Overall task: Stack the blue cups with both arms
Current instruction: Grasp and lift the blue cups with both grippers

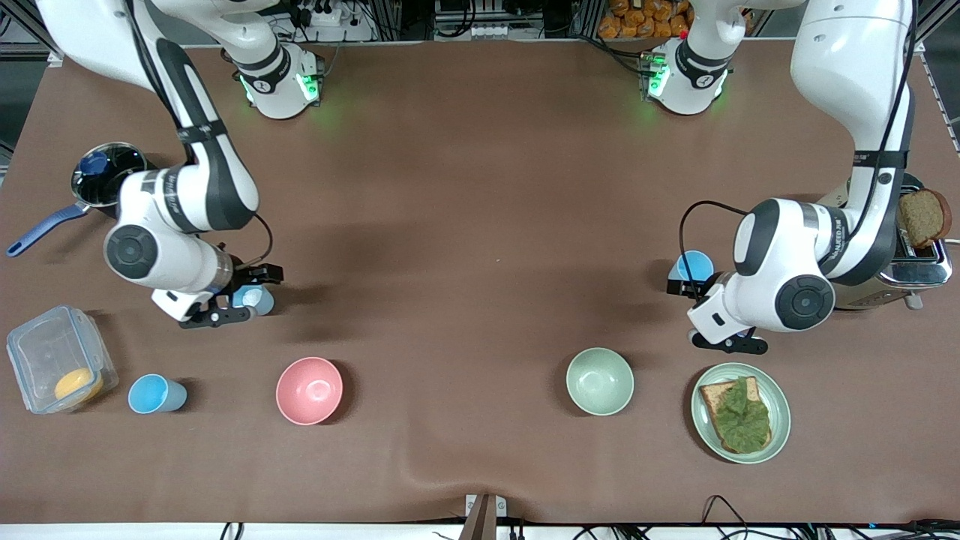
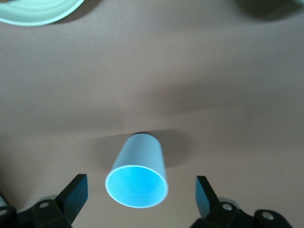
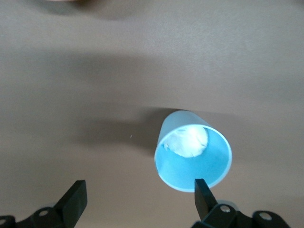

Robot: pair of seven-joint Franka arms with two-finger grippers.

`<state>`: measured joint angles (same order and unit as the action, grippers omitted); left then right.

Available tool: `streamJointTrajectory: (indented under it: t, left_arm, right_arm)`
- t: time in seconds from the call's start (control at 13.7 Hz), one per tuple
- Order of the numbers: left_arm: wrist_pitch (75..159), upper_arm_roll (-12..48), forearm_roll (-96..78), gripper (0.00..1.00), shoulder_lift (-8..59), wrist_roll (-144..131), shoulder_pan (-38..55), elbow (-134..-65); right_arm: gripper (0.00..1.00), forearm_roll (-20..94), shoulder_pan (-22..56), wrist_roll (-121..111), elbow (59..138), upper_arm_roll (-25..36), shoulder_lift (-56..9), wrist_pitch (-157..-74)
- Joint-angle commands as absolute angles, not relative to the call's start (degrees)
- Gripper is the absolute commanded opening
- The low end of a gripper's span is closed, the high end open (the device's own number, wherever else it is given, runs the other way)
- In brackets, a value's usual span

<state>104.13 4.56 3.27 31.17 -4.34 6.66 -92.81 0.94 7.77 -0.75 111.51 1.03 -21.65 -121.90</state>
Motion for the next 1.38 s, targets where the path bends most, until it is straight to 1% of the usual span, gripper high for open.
streamJointTrajectory:
  t: [0.0,0.07,0.15,0.22,0.36,0.58,0.8,0.87,1.17,1.31]
  left_arm:
    - [108.0,4.4,5.3,1.0,31.8,-5.0,6.0,-96.5]
    - [108.0,4.3,5.4,1.0,31.1,-4.9,5.7,-98.2]
    - [108.0,4.5,5.4,1.0,29.5,-4.5,4.0,-99.5]
    - [107.8,4.5,5.4,1.0,29.2,-3.6,3.2,-100.0]
    - [107.8,4.7,5.4,1.0,29.2,-3.3,1.0,-100.2]
    - [106.3,4.7,5.2,1.0,27.4,-3.9,0.6,-100.4]
    - [104.9,4.8,5.2,1.0,28.1,-5.9,1.5,-102.3]
    - [105.0,4.8,5.3,1.0,28.9,-6.1,1.6,-102.5]
    - [105.1,4.8,5.3,1.0,32.3,-6.2,2.6,-102.4]
    - [106.5,4.8,5.2,1.0,32.7,-6.2,2.7,-102.1]
  right_arm:
    - [1.0,-0.1,7.8,0.6,113.1,1.1,-24.5,-126.7]
    - [1.0,-0.1,7.9,0.6,113.8,1.1,-24.7,-128.3]
    - [0.58,-0.1,8.0,0.5,114.0,1.1,-24.8,-128.3]
    - [0.41,-0.1,7.8,0.1,114.0,1.1,-25.6,-128.1]
    - [0.0,0.0,7.6,0.0,113.8,1.1,-26.2,-128.1]
    - [0.0,-0.1,6.4,-0.4,113.5,1.2,-27.0,-128.2]
    - [0.0,-0.1,6.7,-1.2,111.5,1.2,-26.8,-127.5]
    - [0.0,-0.1,6.9,-1.1,110.1,1.2,-26.5,-125.1]
    - [0.0,1.0,9.3,1.0,96.4,1.1,-26.8,-105.2]
    - [0.0,1.2,12.2,5.7,94.3,0.9,-26.6,-102.1]
